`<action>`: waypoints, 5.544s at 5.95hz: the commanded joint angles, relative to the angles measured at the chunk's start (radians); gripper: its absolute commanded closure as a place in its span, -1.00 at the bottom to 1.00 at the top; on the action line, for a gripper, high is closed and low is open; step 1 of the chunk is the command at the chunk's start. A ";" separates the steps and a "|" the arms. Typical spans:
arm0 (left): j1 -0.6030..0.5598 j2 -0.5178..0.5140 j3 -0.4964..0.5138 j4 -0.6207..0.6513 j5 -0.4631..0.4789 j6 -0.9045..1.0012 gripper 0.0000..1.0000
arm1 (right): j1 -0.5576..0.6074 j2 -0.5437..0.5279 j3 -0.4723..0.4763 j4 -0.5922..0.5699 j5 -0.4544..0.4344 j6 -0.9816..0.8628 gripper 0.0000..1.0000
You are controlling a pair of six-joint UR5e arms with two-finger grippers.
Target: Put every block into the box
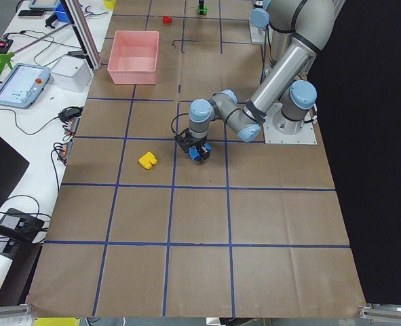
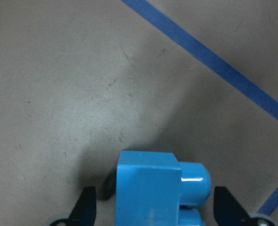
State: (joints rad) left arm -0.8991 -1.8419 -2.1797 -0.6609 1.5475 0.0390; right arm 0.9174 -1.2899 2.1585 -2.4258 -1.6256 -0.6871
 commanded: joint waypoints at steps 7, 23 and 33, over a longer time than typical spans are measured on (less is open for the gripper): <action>-0.012 0.059 0.159 -0.198 -0.075 0.015 0.22 | 0.091 -0.088 -0.364 0.353 0.029 -0.058 0.93; -0.848 -0.445 1.175 -0.657 -0.084 -0.227 0.22 | 0.651 0.325 -0.921 0.327 0.419 0.414 -1.00; -0.640 -0.346 1.198 -0.686 -0.041 -0.117 -1.00 | 0.425 0.259 -0.632 0.242 -0.023 0.388 -0.99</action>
State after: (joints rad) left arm -1.6181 -2.2260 -0.9660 -1.3040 1.5062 -0.1731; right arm 1.3655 -1.0365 1.4844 -2.1425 -1.6553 -0.3014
